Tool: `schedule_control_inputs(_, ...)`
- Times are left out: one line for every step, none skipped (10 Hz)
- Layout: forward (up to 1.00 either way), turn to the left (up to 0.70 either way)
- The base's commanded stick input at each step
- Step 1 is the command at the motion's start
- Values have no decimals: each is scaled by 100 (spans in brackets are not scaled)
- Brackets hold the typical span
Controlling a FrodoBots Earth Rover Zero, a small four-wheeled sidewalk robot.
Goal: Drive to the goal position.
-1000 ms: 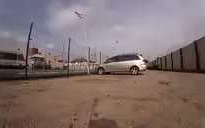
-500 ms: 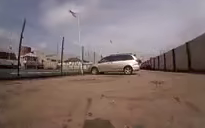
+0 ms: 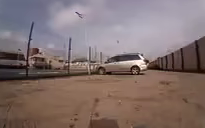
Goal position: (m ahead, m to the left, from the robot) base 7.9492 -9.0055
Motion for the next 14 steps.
schedule_control_inputs(13,-26)
schedule_control_inputs(15,-30)
schedule_control_inputs(15,-30)
schedule_control_inputs(15,-30)
schedule_control_inputs(15,-31)
schedule_control_inputs(14,-15)
schedule_control_inputs(12,0)
schedule_control_inputs(11,0)
schedule_control_inputs(0,0)
schedule_control_inputs(0,0)
schedule_control_inputs(0,0)
schedule_control_inputs(0,0)
schedule_control_inputs(0,0)
schedule_control_inputs(0,0)
